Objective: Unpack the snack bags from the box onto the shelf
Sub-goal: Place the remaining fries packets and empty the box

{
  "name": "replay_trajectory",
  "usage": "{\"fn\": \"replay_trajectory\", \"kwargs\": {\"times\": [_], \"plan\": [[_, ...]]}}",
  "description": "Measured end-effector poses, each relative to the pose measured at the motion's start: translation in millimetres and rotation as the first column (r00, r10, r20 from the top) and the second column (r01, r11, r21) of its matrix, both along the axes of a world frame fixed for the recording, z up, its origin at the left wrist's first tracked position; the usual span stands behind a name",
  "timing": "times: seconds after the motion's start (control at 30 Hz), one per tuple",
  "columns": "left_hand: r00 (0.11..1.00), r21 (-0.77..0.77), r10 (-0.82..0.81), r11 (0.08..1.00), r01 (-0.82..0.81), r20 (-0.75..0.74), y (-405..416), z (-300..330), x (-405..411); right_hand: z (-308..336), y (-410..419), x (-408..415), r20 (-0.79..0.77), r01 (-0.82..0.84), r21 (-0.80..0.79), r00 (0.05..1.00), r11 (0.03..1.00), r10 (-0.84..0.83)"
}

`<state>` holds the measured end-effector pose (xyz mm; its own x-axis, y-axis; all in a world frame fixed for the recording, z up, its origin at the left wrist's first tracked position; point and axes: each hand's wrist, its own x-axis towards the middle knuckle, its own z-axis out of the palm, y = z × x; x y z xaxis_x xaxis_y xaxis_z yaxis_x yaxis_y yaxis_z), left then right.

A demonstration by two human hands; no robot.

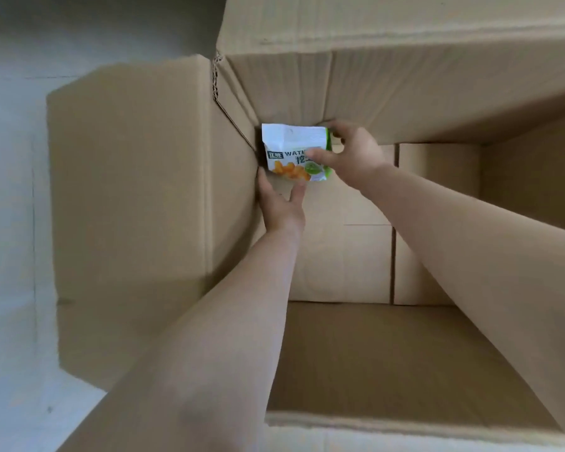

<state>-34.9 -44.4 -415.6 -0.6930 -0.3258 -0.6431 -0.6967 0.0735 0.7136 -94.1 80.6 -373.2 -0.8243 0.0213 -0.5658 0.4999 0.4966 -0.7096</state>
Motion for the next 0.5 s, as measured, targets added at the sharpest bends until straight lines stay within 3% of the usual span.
{"fn": "replay_trajectory", "kwargs": {"times": [0.17, 0.33, 0.5], "plan": [[0.998, -0.036, -0.049, 0.998, 0.047, -0.046, -1, -8, -7, -6, 3, 3, 0.009, 0.076, -0.065, 0.997, 0.995, -0.076], [0.966, -0.067, -0.243, 0.969, 0.238, -0.089, 10, 48, 5, 35, 38, 15, 0.119, 0.191, -0.111, 0.977, 0.975, -0.178], [0.873, -0.084, -0.471, 0.882, 0.463, -0.129, 10, 135, 15, 116, 71, 33, 0.283, 0.248, -0.195, 0.941, 0.949, -0.188]]}}
